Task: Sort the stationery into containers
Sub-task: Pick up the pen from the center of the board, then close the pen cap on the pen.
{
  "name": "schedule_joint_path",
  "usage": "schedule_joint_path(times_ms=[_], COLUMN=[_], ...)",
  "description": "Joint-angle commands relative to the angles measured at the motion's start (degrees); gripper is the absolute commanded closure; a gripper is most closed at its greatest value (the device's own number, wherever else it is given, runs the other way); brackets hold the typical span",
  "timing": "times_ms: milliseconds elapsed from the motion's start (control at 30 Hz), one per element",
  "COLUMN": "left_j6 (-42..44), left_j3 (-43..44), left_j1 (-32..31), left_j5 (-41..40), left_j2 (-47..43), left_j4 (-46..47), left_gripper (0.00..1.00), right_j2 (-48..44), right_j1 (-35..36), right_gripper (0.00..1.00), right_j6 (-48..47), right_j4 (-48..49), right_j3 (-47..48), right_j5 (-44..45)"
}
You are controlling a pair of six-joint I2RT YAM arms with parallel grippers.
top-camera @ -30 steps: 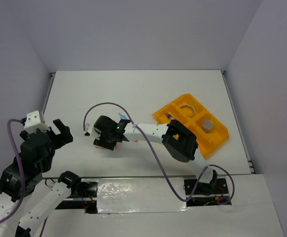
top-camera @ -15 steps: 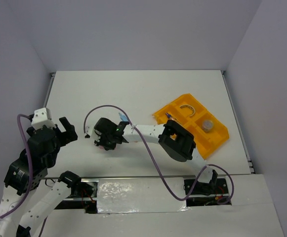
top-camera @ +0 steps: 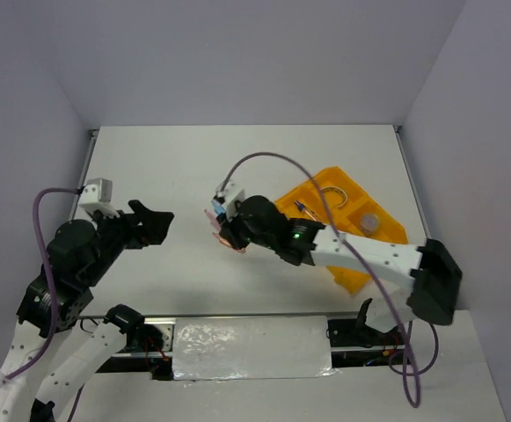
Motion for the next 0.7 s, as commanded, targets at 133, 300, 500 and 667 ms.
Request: schedule_joint_path(times_ms=[133,300,500,667], left_j6=[-10.79,-9.84,-3.34,-2.27], left_j3=[-10.98,-8.27,-3.69,-1.14], left_j1=[-0.14,-3.73,-14.28,-19.12], left_j5=[35.00,37.39,26.86,18.58], left_j2=[3.48,11.73,21.40,26.24], left_j4=[40.98,50.34,47.62,45.07], left_gripper=[0.01,0.02,0.04,0.06], right_j2=[-16.02,-25.59,-29.47,-31.50], right_j1=[0.29,1.87,3.54,3.98], right_gripper=[1.00,1.00,1.00,1.00], right_j6=[23.37,24.87,22.68,21.19], right_j4=[-7.10,-7.45,-8.95,-7.46], right_j3=[-4.71,-7.70,-7.00,-8.14], right_j5=[29.03,28.42,28.59,26.93])
